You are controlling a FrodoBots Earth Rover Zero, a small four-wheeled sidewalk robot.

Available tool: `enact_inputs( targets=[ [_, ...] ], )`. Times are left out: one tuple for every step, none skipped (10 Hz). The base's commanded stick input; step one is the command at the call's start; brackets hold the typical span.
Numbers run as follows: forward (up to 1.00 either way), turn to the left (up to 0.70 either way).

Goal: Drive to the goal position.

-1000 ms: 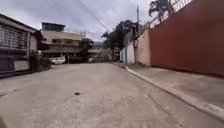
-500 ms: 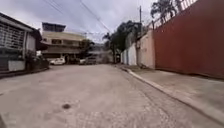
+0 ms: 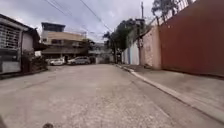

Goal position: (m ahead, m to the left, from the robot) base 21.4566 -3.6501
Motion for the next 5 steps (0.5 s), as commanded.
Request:
enact_inputs(
  targets=[
    [1.0,0.0],
    [1.0,0.0],
    [1.0,0.0],
    [1.0,0.0],
    [1.0,0.0]
  ],
)
